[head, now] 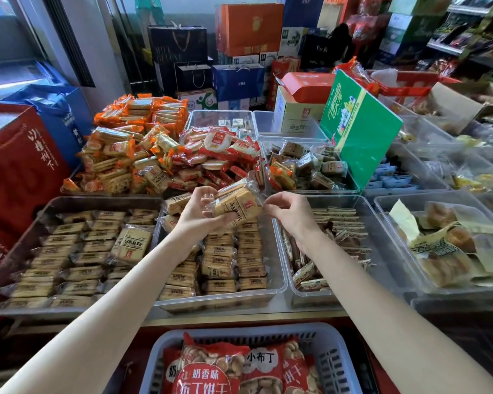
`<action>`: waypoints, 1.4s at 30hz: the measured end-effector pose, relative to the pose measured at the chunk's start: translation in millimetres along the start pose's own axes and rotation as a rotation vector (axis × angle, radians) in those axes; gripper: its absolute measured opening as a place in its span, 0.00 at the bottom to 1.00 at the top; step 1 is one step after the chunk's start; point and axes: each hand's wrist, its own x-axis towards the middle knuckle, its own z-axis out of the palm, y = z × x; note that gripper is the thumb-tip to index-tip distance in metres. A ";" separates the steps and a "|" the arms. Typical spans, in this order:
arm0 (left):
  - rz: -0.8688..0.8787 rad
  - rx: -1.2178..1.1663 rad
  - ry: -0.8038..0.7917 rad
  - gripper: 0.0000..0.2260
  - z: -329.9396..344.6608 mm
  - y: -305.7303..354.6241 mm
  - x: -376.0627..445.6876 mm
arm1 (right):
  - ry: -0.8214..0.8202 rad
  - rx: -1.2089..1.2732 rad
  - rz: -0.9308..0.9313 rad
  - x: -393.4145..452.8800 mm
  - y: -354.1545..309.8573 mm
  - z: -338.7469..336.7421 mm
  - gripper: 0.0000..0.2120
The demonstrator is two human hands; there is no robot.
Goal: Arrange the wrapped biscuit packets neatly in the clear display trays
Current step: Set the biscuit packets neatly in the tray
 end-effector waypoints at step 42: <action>0.039 0.413 -0.124 0.33 -1.8 -11.7 -0.2 | -0.460 0.042 0.005 17.1 4.3 -2.4 0.13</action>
